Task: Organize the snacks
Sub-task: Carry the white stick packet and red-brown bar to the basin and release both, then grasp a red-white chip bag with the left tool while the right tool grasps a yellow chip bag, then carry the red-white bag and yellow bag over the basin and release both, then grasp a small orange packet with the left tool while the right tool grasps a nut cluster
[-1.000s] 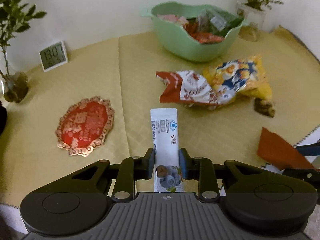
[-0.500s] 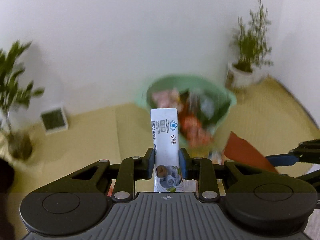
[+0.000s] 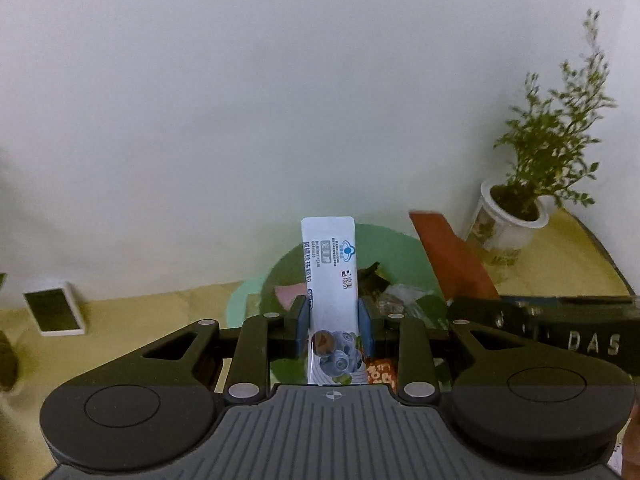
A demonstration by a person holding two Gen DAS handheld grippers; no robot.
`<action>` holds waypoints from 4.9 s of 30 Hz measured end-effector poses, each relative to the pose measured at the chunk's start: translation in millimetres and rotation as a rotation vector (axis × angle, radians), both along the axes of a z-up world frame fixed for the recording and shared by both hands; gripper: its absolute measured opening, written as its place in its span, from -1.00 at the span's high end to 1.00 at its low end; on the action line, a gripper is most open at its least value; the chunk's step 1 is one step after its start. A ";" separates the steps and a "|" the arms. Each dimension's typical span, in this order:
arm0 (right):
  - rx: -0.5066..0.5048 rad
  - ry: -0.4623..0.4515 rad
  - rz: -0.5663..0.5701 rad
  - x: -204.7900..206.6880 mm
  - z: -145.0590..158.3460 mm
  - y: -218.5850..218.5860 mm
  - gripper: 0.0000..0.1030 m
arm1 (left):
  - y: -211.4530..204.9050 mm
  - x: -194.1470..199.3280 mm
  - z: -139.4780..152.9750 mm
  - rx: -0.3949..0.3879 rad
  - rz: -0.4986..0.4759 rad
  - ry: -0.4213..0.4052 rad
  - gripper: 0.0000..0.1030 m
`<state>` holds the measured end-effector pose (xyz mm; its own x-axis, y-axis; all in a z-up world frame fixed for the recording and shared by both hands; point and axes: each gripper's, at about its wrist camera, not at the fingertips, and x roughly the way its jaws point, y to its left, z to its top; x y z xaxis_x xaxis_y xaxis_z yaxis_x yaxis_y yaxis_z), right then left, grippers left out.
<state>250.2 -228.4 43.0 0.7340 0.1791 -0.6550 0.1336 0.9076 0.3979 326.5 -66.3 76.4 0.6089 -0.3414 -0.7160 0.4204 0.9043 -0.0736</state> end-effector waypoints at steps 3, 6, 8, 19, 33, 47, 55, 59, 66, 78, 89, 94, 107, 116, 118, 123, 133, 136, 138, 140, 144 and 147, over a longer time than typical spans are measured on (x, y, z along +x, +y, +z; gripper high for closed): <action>0.013 0.007 -0.026 11.3 -10.2 -0.4 -0.02 | -6.1 12.0 -14.4 0.018 0.000 0.024 -0.83; 0.014 0.019 -0.037 18.5 -19.2 -0.8 -0.02 | -9.6 19.7 -23.5 0.020 -0.006 0.039 -0.86; 0.004 0.020 -0.038 23.3 -23.1 0.4 -0.02 | -10.4 22.1 -27.9 0.026 -0.012 0.038 -0.87; -0.072 -0.007 -0.010 25.4 -16.8 14.9 -0.25 | -8.7 18.8 -27.7 0.056 -0.044 0.018 -1.00; -0.098 -0.042 0.013 -39.4 -7.9 7.0 -0.47 | 33.6 -25.1 -17.9 0.060 -0.017 0.021 -1.00; -0.012 0.147 0.026 -102.3 -80.0 20.2 -0.54 | 57.2 -79.0 -83.8 0.059 0.016 0.203 -1.00; 0.022 0.184 0.024 -79.3 -92.2 36.7 -0.38 | 53.6 -77.1 -91.3 0.036 -0.002 0.215 -1.00; 0.042 0.186 0.021 -82.5 -95.4 32.9 -0.06 | 48.0 -75.9 -98.3 0.037 -0.023 0.241 -1.00; 0.007 0.158 0.064 -104.5 -86.2 24.9 0.04 | 39.6 -83.0 -103.3 0.007 -0.056 0.270 -1.00; -0.016 0.082 0.101 -147.2 -47.1 -8.7 0.05 | 76.3 -111.7 -41.7 0.022 -0.047 0.125 -1.00; 0.008 -0.127 0.092 -85.9 22.5 -20.1 0.05 | 32.5 -60.6 23.5 -0.004 -0.078 -0.071 -1.00; -0.005 -0.154 0.069 -32.4 26.6 -12.7 0.04 | 7.7 -20.4 11.2 0.011 -0.070 -0.044 -1.00; -0.061 -0.126 0.073 -19.9 3.6 -9.5 -0.37 | 26.6 -42.5 9.6 0.054 -0.048 -0.117 -1.00; -0.179 0.015 0.193 -115.3 -57.5 -4.8 -0.37 | 44.4 -103.4 -2.6 0.025 -0.093 -0.069 -1.00; -0.240 0.068 0.251 -125.8 -78.3 7.1 -0.31 | 41.3 -115.7 -12.3 0.032 -0.118 -0.046 -1.00; -0.368 0.130 0.335 -137.3 -113.7 34.4 -0.12 | 23.3 -129.3 -36.5 0.032 -0.172 0.023 -1.00; -0.399 0.137 0.278 -168.6 -114.6 11.8 0.69 | -48.9 -118.1 -86.5 0.073 -0.271 0.115 -1.00; -0.387 0.145 0.227 -179.1 -109.0 -6.8 0.91 | -67.2 -115.8 -106.2 0.110 -0.291 0.144 -1.00; -0.388 0.153 0.205 -183.3 -107.2 -14.0 0.90 | -72.8 -115.1 -118.1 0.128 -0.298 0.172 -1.00; -0.389 0.150 0.185 -184.8 -106.6 -19.2 0.75 | -74.3 -117.7 -124.1 0.138 -0.299 0.156 -1.00; -0.394 0.121 0.212 -179.0 -108.3 -14.0 -0.29 | -72.2 -117.4 -121.5 0.127 -0.313 0.159 -0.69; -0.428 0.116 0.270 -167.0 -112.0 -2.9 -0.33 | -59.8 -121.7 -111.2 0.122 -0.309 0.144 -0.64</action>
<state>83.2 -231.3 -69.0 0.6168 0.0500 -0.7855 -0.1067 0.9941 -0.0205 204.8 -126.1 -34.8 0.3806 -0.4002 -0.8337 0.6686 0.7419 -0.0509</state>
